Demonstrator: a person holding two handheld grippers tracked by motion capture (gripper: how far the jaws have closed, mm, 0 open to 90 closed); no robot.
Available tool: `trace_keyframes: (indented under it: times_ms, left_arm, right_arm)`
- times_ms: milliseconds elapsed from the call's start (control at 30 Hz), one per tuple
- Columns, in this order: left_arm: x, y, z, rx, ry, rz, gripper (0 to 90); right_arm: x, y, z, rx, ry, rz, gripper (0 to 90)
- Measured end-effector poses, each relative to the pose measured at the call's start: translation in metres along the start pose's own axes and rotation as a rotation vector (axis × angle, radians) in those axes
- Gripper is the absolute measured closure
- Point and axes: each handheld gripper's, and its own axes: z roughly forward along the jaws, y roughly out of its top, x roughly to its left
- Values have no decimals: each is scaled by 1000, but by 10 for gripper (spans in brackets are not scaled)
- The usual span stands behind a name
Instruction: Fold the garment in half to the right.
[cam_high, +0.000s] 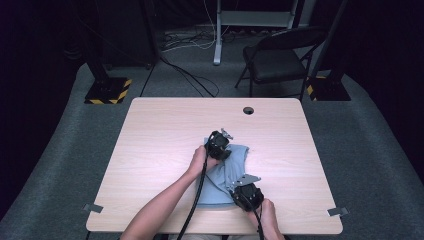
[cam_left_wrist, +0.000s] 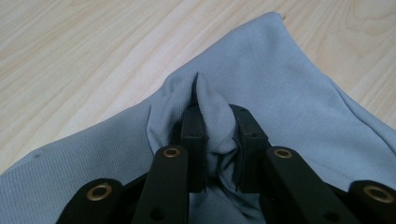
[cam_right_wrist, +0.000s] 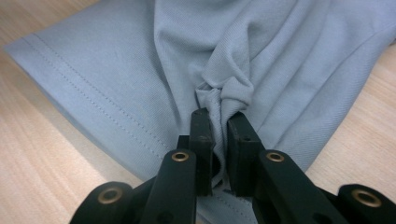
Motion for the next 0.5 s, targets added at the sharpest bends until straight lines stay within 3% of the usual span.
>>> trace_keyframes:
  times_ms: [233,367,400,433,500]
  left_arm:
    - [4,0,-4,-9,-18,-21,721]
    - [5,3,-8,-16,-39,-47,457]
    - [5,5,-12,-23,-39,-50,457]
    - [6,6,-21,-41,-28,-63,342]
    - [8,6,-34,-67,-28,-76,278]
  right_arm:
    - [-1,-1,-1,-4,14,6,827]
    - [-2,-2,-1,-10,20,14,827]
    - [-2,-2,-1,-10,20,14,827]
    - [-2,-2,-1,-11,20,13,826]
    - [-2,-2,-1,-13,19,13,827]
